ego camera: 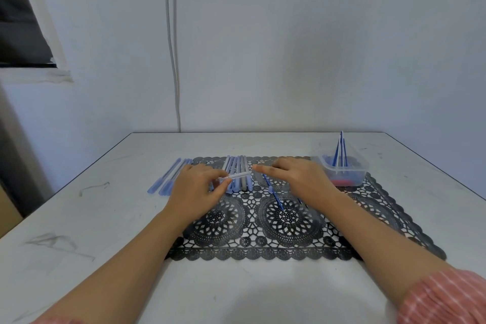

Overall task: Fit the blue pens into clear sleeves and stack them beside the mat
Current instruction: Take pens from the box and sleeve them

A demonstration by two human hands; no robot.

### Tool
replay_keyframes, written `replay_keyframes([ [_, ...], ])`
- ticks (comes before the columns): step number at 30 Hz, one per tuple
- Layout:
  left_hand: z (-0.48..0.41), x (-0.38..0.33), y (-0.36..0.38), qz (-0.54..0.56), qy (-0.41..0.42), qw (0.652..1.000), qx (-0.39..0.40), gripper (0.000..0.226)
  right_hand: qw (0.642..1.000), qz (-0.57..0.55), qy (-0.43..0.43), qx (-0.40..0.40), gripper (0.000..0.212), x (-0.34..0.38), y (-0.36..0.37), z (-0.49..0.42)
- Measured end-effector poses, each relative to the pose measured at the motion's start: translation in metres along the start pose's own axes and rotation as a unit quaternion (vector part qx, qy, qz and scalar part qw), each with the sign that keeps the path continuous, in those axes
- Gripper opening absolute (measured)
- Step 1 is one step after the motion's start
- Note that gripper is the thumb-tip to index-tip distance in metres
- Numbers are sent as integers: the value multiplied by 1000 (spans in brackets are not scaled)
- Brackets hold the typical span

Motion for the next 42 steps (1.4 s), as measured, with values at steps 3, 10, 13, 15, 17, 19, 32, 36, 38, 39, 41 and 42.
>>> replay_keyframes([
  [3,0,-1,0,0,4,1000,0,38,999,4,-29,-15,69,8,-1,0],
  [10,0,-4,-1,7,13,1000,-9,37,999,5,-26,-36,71,10,-4,2],
  [13,0,-5,-3,9,16,1000,-16,36,1000,13,-6,-23,66,4,0,2],
  [15,0,-6,-3,10,16,1000,-17,36,1000,15,-5,-18,65,3,2,2],
  [17,0,-6,-3,11,17,1000,-19,36,999,8,-8,-30,62,4,1,2],
  [19,1,-6,-3,15,15,1000,-20,36,999,-5,-11,-49,60,6,-2,2],
  [32,0,-8,-4,17,19,999,-19,35,996,-39,-8,-82,60,7,-5,2],
  [36,0,-8,-3,20,18,1000,-16,36,996,-51,-1,-68,54,8,-5,1],
  [38,0,-8,-3,20,20,999,-15,36,997,-46,4,-66,53,8,-3,1],
  [39,0,-8,-3,20,21,999,-14,36,997,-43,5,-66,53,8,-2,1],
  [41,0,-9,-2,19,25,999,-14,35,996,-44,12,-78,51,6,-1,1],
  [42,0,-9,-2,18,28,999,-15,35,995,-47,19,-88,47,5,-2,1],
])
Point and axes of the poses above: each hand's wrist, its own z-axis away from the middle knuckle, its own y-axis out of the palm, x = y × z, the point moved 8 cm from there along -z, towards the middle knuckle, and after that the axes turned 8 degrees about y, right-handed, at the moved point
